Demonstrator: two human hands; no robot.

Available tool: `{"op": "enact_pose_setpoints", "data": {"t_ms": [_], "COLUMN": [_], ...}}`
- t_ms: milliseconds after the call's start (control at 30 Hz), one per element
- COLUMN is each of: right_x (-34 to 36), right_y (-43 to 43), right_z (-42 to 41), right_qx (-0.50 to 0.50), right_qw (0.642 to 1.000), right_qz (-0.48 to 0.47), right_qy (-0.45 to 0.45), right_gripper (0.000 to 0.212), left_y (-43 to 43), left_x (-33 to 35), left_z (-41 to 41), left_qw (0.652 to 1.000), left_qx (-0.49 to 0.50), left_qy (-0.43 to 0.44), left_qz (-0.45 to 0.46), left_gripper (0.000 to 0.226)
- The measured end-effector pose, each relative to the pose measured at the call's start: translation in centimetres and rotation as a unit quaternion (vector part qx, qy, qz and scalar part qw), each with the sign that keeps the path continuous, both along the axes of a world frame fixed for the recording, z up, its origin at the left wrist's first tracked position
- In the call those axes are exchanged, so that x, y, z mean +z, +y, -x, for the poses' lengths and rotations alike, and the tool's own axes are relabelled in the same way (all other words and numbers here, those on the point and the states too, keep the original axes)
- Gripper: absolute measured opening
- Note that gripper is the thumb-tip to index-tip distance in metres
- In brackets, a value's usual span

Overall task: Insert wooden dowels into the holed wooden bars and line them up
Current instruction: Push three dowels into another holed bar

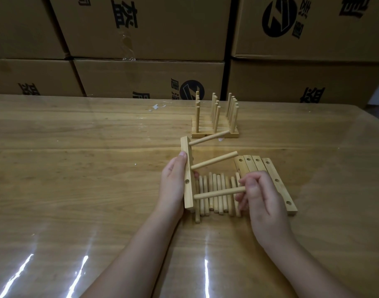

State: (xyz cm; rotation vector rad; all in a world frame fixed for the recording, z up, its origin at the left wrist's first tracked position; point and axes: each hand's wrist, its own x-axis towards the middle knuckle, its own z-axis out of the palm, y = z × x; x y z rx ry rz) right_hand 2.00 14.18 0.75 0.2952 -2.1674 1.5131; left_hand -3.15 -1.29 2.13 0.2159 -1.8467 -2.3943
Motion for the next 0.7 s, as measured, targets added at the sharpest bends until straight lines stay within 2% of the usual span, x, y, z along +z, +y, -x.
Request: {"op": "enact_pose_setpoints", "data": {"t_ms": [167, 333, 700], "right_x": [-0.29, -0.43, 0.03], "right_y": [0.23, 0.17, 0.13], "right_z": [0.06, 0.13, -0.09], "right_qx": [-0.042, -0.020, -0.034], "right_qw": [0.996, 0.995, 0.987], "right_qz": [-0.078, -0.095, -0.149], "right_qy": [0.001, -0.005, 0.058], "right_gripper": [0.054, 0.046, 0.062], "left_y": [-0.04, -0.09, -0.29], "left_x": [0.03, 0.02, -0.33], "left_z": [-0.07, -0.06, 0.21], "left_qw": [1.000, 1.000, 1.000], "left_qx": [0.000, -0.005, -0.022], "left_qy": [0.001, 0.003, 0.004], "left_qz": [-0.004, -0.004, -0.011], "left_gripper": [0.034, 0.033, 0.035]}}
